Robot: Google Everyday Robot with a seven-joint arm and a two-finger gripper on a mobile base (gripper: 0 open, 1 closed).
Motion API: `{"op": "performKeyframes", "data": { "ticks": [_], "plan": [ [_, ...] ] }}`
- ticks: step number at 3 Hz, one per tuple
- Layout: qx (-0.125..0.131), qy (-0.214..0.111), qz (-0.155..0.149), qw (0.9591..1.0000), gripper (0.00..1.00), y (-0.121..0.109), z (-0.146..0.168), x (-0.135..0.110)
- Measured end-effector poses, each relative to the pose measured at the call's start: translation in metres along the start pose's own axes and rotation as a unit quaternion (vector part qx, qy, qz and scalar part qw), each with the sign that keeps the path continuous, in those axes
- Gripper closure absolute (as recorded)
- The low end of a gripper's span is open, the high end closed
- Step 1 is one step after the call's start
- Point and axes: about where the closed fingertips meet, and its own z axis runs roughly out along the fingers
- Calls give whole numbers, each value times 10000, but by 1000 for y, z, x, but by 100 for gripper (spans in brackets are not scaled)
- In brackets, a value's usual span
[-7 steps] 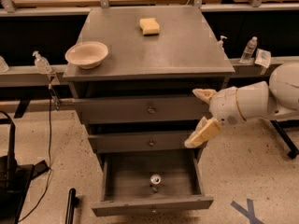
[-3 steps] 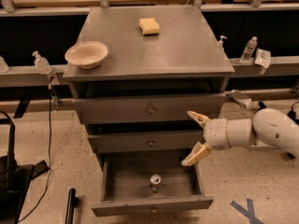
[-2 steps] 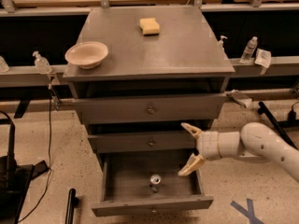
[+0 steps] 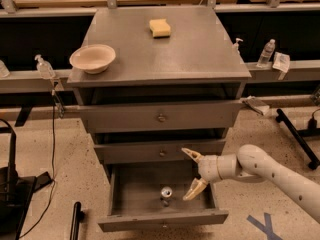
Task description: Pick redbull can from bottom drawer and place on counter
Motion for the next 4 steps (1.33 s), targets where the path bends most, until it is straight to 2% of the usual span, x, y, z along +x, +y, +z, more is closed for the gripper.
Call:
{"op": "performKeyframes", "data": {
  "ticks": [1,2,3,4],
  "plan": [
    [-10,57,-102,9999,0,2,38,49],
    [267,33,-23,9996,0,12,73,102],
    [377,74,50,9993,0,25,98,143],
    [376,74,50,9993,0,25,98,143]
  ]
}}
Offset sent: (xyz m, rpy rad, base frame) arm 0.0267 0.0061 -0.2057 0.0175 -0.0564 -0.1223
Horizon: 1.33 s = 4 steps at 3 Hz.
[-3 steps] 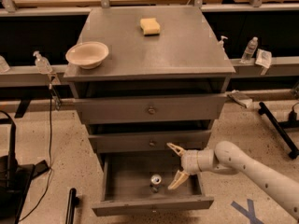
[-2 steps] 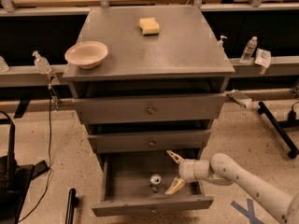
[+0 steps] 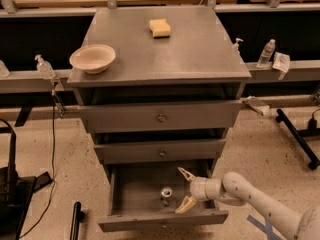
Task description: Pick redbull can from bottom drawer and place on counter
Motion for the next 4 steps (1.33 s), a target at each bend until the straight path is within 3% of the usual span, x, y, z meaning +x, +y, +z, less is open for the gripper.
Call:
{"op": "performKeyframes", "data": {
  "ticks": [2,3,4],
  "plan": [
    [-278,-431,645,9966,0,6,47,15],
    [-273,-405,920,9946,0,6,69,30],
    [-291,-58,1102,9935,2,12,87,51]
  ]
}}
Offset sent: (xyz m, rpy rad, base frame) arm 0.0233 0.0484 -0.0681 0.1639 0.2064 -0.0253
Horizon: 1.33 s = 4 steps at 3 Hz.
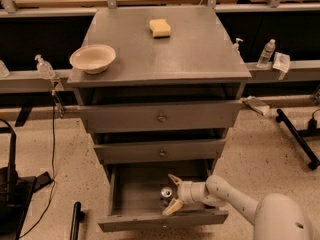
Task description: Pick redbull can from bottom drawer and place on counter
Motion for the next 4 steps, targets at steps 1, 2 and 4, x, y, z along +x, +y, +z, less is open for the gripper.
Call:
{"op": "performKeyframes", "data": {
  "ticks": [1,2,4],
  "plan": [
    [65,211,119,9997,31,0,8,14],
    [57,23,120,9999,62,1,15,10],
    [140,-1061,-65,9942,100,-3,-17,-57]
  ]
}}
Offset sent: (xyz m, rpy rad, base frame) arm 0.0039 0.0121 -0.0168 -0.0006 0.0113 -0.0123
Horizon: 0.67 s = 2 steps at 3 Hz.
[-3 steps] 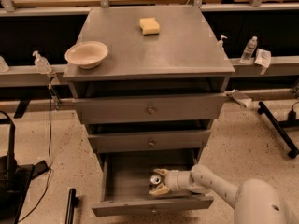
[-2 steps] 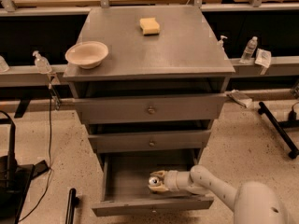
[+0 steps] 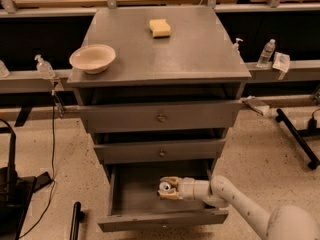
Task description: Pick redbull can from bottom drawer and place on counter
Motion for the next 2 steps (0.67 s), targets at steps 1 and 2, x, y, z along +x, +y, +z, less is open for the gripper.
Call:
{"op": "performKeyframes", "data": {
  "ticks": [1,2],
  "plan": [
    [12,-25,-87,10000,100,-7,-27,-44],
    [-68,269,-414,9988,100,-15,-53,-94]
  ]
}}
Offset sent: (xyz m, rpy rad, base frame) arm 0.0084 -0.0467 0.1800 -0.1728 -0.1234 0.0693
